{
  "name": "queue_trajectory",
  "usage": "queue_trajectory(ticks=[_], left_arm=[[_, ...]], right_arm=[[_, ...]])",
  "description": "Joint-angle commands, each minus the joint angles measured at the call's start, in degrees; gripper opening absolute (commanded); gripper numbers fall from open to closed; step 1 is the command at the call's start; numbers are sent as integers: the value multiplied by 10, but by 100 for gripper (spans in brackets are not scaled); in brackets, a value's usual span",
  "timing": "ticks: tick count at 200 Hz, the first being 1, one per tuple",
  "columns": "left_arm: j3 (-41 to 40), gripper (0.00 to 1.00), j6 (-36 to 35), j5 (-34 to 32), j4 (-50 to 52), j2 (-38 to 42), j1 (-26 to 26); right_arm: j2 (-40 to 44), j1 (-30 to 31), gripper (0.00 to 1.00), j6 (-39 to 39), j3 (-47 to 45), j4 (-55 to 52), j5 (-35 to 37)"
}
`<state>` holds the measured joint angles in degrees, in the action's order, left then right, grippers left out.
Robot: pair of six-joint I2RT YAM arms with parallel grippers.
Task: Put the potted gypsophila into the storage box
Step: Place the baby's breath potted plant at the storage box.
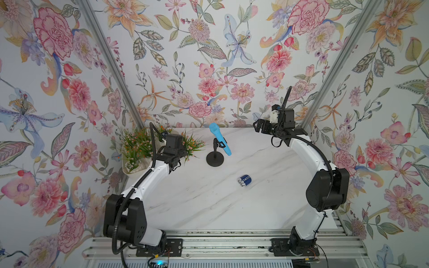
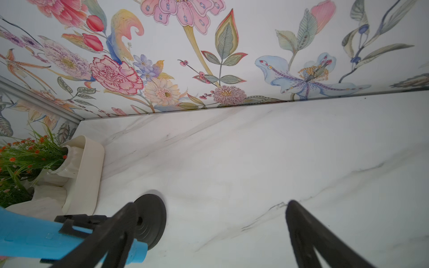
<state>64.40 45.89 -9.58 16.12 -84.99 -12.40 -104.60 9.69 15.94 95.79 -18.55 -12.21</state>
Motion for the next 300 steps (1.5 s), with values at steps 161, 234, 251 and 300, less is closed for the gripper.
queue_trajectory(ticks=[161,234,251,300], left_arm=[[-38,0,4,206,-191,-131,217],[-8,44,-66,178,-114,-97,218],[5,49,-101,157,-79,-72,217],[-10,64,-218,166,-74,51,218]], right_arm=[[9,78,100,65,-11,-22,147],[12,107,100,67,-2,-33,196],[22,113,100,68,-12,-36,211],[79,134,100,67,-52,-51,277]])
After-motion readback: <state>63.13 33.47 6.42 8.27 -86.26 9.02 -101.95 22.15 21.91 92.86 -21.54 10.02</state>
